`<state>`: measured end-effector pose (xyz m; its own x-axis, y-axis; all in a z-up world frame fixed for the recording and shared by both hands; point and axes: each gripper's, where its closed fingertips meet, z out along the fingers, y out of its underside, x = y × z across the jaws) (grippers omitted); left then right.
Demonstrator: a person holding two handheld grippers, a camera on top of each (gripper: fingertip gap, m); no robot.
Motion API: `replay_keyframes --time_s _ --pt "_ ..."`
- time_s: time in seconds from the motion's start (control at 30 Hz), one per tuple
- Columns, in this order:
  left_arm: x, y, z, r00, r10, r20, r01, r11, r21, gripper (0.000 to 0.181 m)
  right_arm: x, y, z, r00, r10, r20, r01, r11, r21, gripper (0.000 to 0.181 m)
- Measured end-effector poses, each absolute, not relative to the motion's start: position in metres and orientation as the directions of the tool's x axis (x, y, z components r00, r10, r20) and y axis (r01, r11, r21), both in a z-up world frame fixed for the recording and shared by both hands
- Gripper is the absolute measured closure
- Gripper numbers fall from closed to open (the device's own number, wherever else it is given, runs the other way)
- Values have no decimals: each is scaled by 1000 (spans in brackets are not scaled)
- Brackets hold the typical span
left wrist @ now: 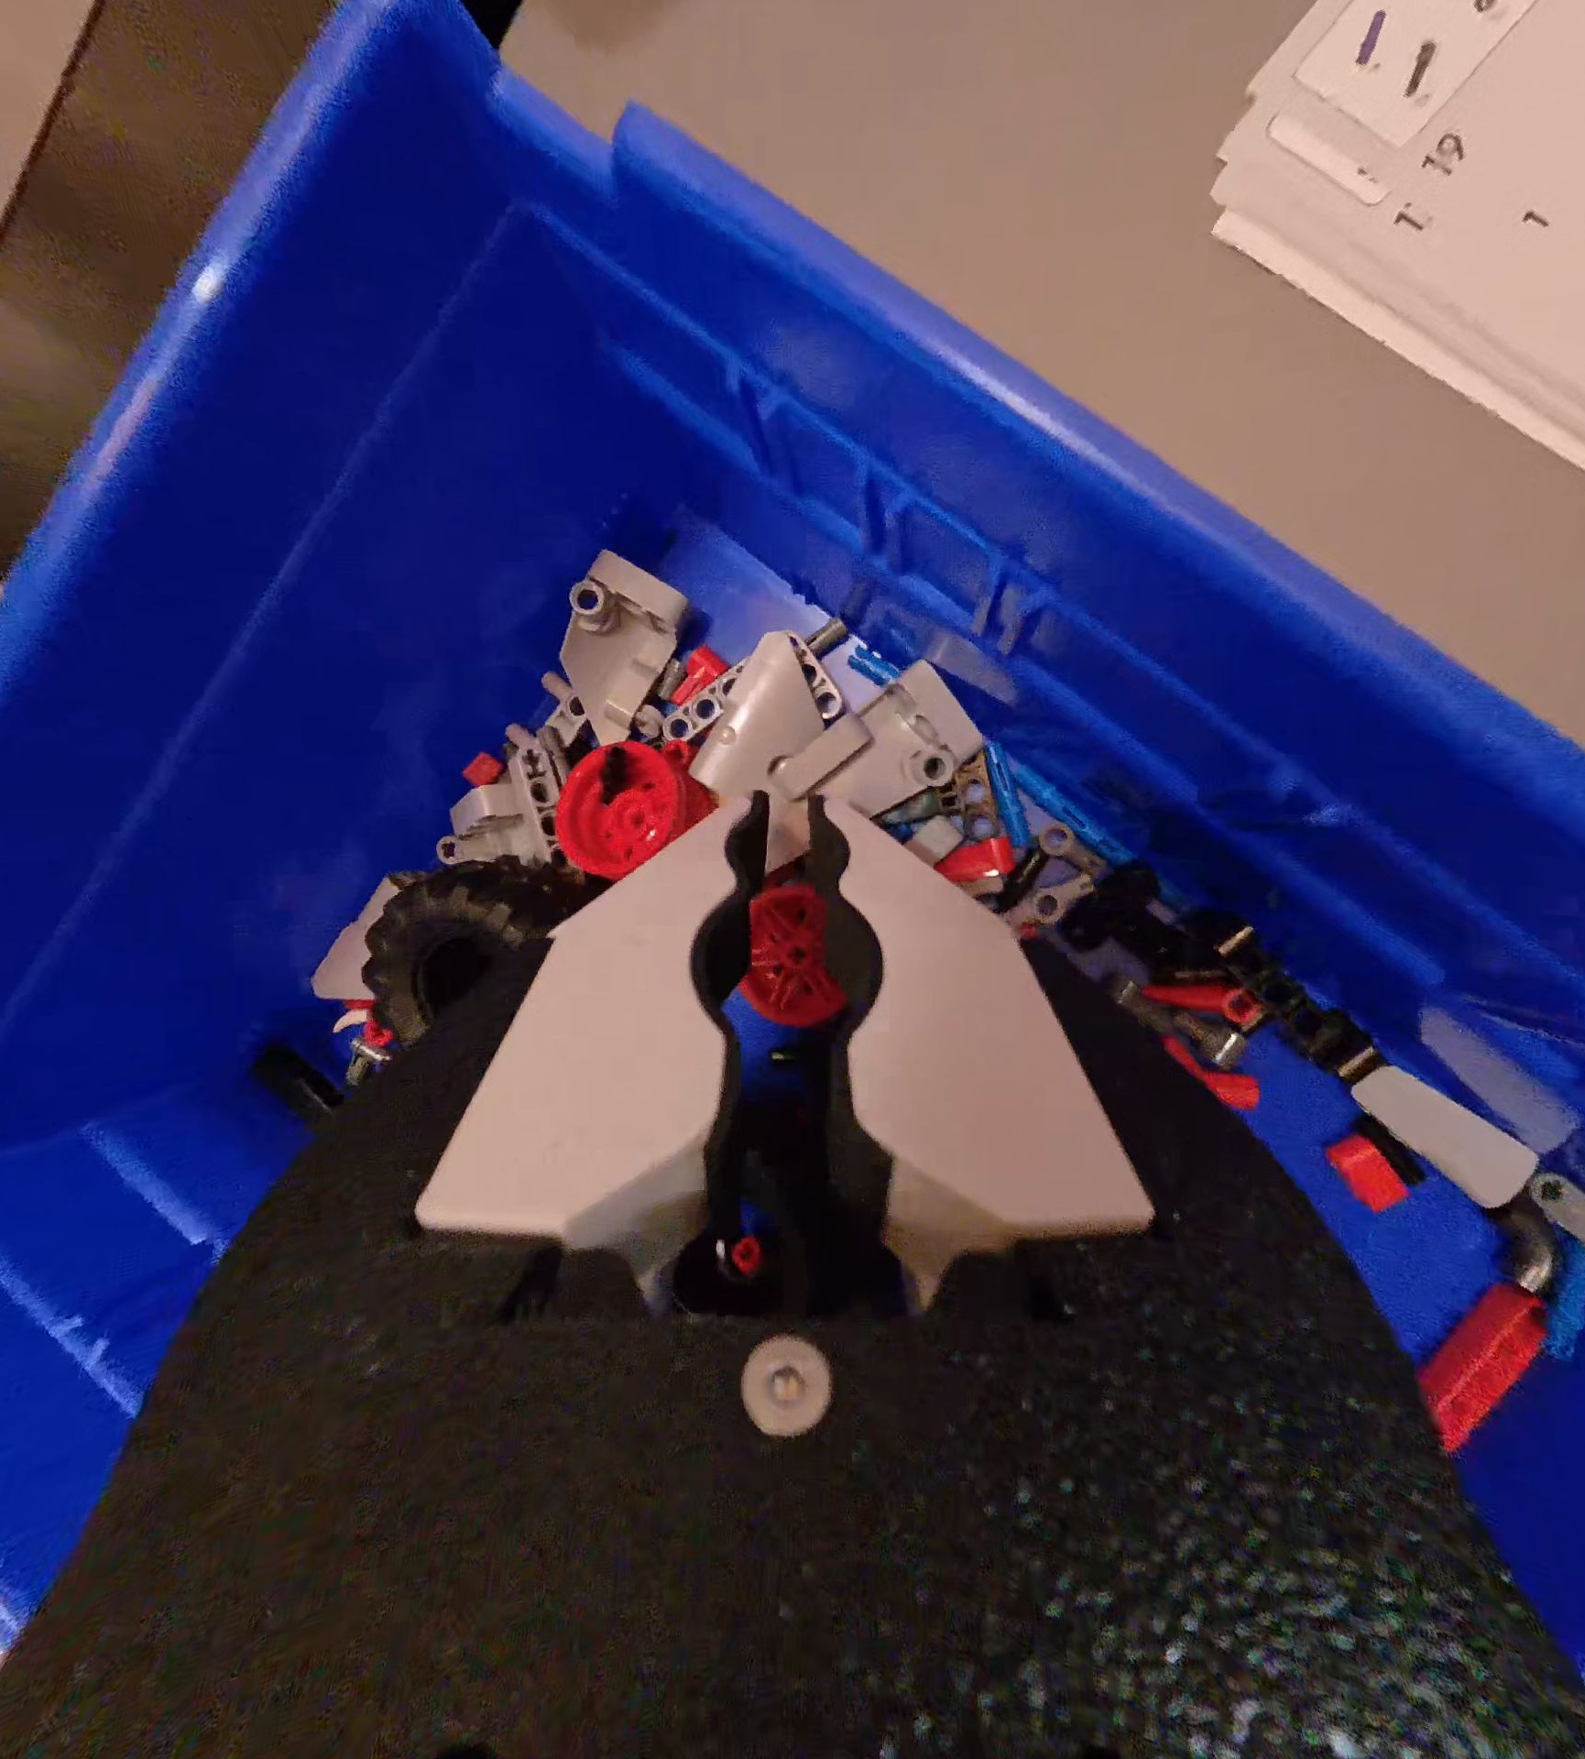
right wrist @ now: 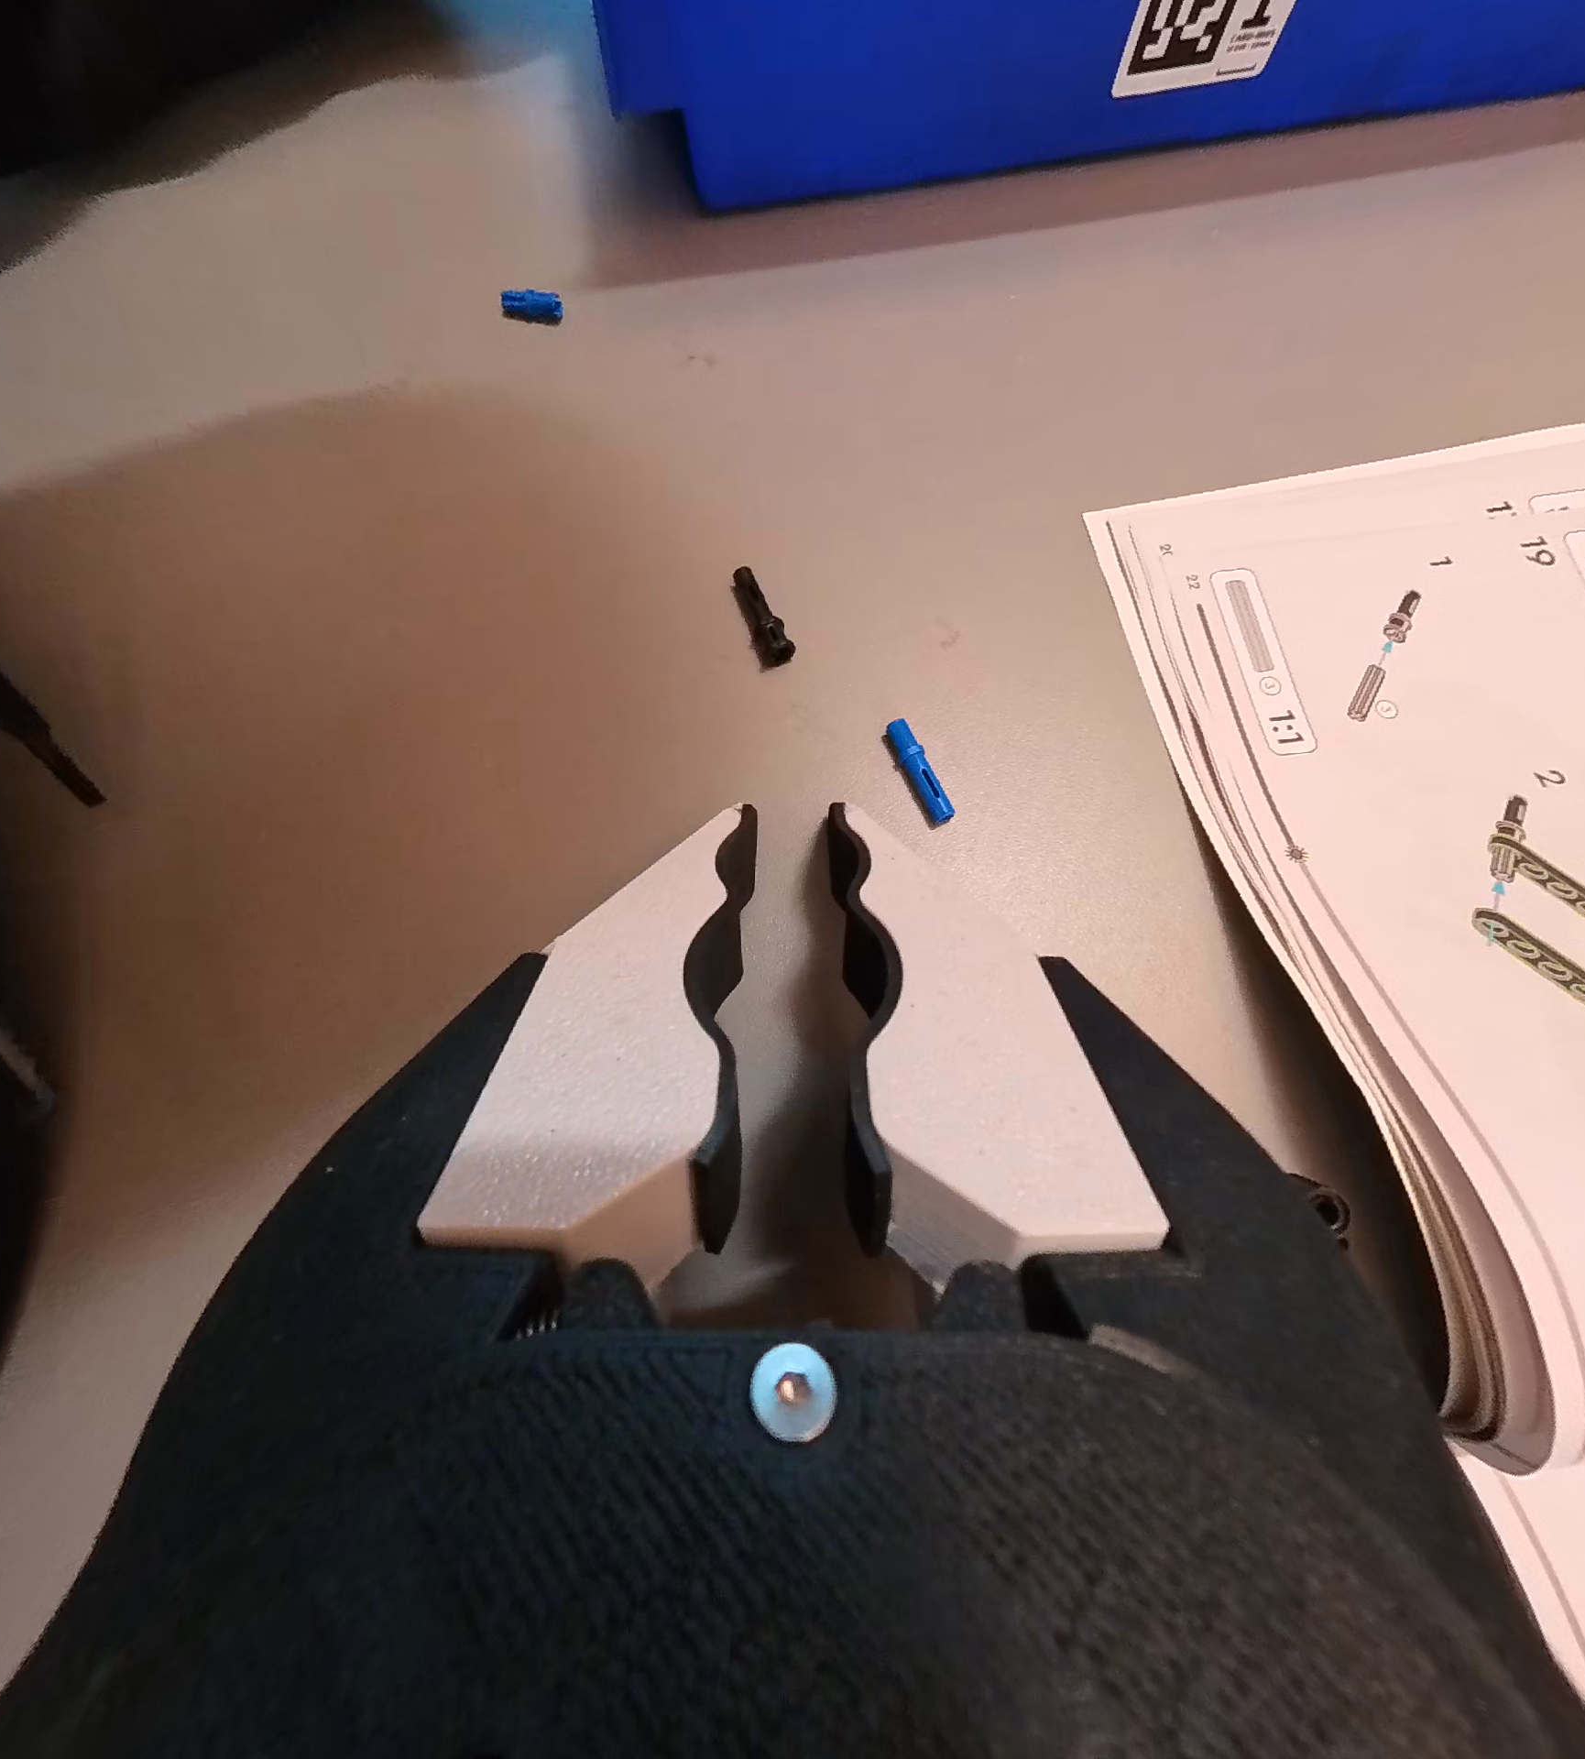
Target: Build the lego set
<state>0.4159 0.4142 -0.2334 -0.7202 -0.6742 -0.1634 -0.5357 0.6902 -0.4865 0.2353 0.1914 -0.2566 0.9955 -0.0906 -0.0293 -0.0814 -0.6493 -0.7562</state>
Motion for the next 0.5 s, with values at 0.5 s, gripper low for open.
replay_keyframes --time_s 0.5 --pt "381 495 -199 -590 -776 -223 -680 626 -382 181 236 191 -257 995 -98 -14 -75 -651 -755 171"
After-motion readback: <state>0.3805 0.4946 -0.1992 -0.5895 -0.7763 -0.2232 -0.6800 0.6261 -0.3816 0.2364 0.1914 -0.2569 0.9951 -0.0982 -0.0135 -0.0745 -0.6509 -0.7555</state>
